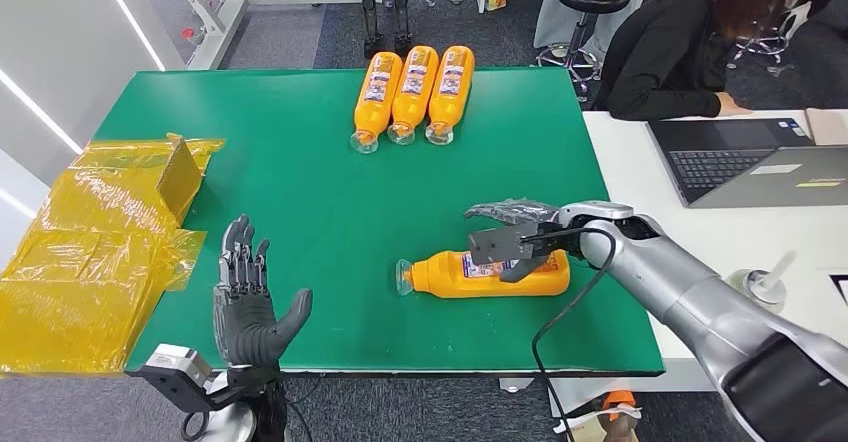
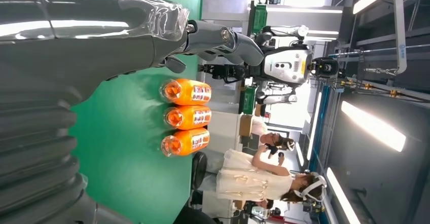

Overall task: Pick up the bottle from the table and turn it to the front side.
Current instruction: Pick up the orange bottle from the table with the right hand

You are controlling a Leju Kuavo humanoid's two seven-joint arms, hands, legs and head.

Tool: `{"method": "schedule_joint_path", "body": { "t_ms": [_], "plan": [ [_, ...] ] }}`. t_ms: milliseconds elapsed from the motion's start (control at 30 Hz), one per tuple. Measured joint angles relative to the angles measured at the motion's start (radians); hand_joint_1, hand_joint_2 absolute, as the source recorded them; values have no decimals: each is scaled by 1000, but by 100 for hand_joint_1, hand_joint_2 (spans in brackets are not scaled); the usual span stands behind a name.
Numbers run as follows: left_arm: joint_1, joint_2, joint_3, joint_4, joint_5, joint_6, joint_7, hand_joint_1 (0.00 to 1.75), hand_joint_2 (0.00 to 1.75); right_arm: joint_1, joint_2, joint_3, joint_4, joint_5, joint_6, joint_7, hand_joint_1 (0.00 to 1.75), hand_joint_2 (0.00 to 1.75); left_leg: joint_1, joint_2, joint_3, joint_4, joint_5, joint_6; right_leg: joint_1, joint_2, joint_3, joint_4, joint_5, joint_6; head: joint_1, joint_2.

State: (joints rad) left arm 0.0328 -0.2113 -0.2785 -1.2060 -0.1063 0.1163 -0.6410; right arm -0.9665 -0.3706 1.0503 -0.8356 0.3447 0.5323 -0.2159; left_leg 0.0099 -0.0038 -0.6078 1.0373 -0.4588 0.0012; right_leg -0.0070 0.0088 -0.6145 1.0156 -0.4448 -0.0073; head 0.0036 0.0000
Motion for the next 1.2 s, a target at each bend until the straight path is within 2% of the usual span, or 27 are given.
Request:
{"method": "schedule_joint_path", "body": {
  "t_ms": [267, 500, 633, 733, 867, 1200],
  "plan": [
    [1, 12, 0, 15, 29, -1, -4, 0, 175, 19, -12, 108, 41, -70, -49, -6, 0, 175, 0, 0, 0, 0, 0, 0, 0, 0, 0, 0, 0, 0, 0, 0],
    [-2, 25, -1, 37, 53, 0, -13, 0, 175, 55, -40, 148, 47, -102, -95, -6, 0, 175, 0, 0, 1, 0, 0, 0, 0, 1, 0, -1, 0, 0, 0, 0],
    [-12, 25, -7, 47, 60, -3, -14, 0, 175, 76, -36, 156, 68, -90, -149, -4, 47, 175, 0, 0, 3, 0, 0, 0, 0, 0, 3, -1, 0, 0, 0, 0],
    [-18, 25, -14, 50, 63, -4, -14, 0, 175, 90, -31, 160, 83, -69, -184, -5, 47, 175, 0, 0, 5, 0, 0, 0, 0, 0, 5, -1, 0, 0, 0, 0],
    [-21, 25, -18, 52, 64, -5, -14, 0, 175, 96, -27, 160, 96, -67, -197, -5, 175, 175, 0, 1, 9, 0, -1, 1, 0, 1, 9, -1, 0, 1, 0, 0],
    [-21, 25, -18, 53, 63, -11, -14, 0, 175, 123, -32, 155, 80, -11, -262, -9, 175, 175, 0, 1, 13, 0, -1, 1, 0, 0, 13, -2, 0, 1, 0, 0]
  ]
}}
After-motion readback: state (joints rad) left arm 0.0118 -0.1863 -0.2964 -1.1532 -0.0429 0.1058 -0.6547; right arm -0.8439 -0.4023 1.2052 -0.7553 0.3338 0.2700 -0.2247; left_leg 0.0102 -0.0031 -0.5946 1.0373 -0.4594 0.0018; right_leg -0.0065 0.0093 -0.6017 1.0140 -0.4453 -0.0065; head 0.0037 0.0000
